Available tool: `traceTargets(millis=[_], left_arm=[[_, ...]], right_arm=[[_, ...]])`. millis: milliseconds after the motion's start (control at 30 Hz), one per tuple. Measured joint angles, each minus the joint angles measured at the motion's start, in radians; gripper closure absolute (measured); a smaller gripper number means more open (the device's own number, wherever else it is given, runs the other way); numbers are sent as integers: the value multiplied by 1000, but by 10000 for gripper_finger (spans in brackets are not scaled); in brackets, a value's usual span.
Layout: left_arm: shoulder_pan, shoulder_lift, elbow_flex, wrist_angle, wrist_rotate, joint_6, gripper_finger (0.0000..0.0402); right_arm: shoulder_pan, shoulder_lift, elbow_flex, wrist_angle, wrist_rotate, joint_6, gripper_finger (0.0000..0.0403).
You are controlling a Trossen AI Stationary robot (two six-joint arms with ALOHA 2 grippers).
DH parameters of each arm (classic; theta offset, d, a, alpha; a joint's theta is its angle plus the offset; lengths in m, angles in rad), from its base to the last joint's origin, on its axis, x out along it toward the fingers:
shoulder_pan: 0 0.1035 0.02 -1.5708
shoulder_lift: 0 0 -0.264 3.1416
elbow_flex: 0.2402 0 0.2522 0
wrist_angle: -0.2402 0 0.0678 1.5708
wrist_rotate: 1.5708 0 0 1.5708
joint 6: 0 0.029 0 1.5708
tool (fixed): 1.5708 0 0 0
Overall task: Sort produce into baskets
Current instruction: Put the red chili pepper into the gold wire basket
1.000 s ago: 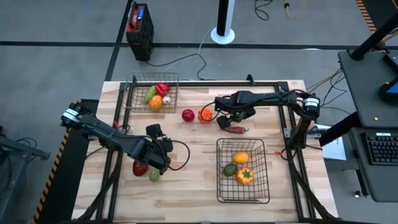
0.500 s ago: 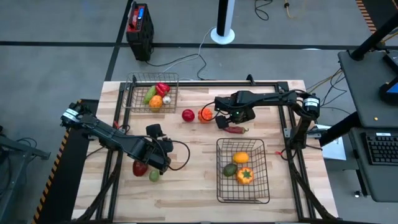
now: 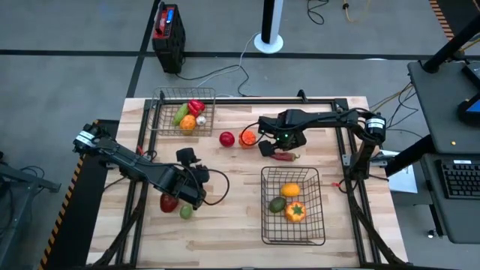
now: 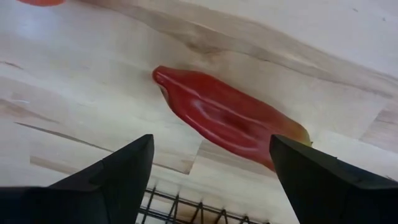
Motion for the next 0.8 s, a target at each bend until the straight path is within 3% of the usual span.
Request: traceTargets(millis=[400,800], left_arm=[[-1,0,0,10,-1,-108,135],[16,0,0,39,-124,293,135]], right_arm=[[0,0,0,53,16,-3,79],[-8,0,0,97,12,-40,90]])
